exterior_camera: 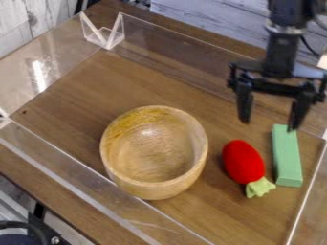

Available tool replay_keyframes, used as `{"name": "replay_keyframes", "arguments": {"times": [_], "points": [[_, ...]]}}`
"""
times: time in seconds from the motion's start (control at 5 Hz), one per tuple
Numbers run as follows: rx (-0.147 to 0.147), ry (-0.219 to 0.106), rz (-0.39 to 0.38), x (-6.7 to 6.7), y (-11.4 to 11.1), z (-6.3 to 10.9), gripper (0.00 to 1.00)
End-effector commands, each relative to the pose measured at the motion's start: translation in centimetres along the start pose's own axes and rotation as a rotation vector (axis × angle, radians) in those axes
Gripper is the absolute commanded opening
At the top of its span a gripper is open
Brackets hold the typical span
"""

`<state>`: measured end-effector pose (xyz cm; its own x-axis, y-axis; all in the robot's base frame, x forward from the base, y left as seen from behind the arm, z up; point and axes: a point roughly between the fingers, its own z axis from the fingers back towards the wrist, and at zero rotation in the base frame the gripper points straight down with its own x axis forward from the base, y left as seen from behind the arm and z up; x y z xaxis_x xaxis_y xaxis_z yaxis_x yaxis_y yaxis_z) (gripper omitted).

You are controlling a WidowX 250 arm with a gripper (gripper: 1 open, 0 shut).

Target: Put the green block in the brown bowl

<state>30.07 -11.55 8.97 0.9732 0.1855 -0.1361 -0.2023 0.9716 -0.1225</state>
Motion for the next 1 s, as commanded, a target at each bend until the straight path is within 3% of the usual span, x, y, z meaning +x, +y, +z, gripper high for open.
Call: {"name": "replay_keyframes", "arguments": {"times": [0.0,0.8], "points": [[-0.049,-0.064,-0.02,0.4,-1.3,0.7,1.0],[-0.084,-0.105,0.057,1.5,-2.3,-2.2,1.0]]}}
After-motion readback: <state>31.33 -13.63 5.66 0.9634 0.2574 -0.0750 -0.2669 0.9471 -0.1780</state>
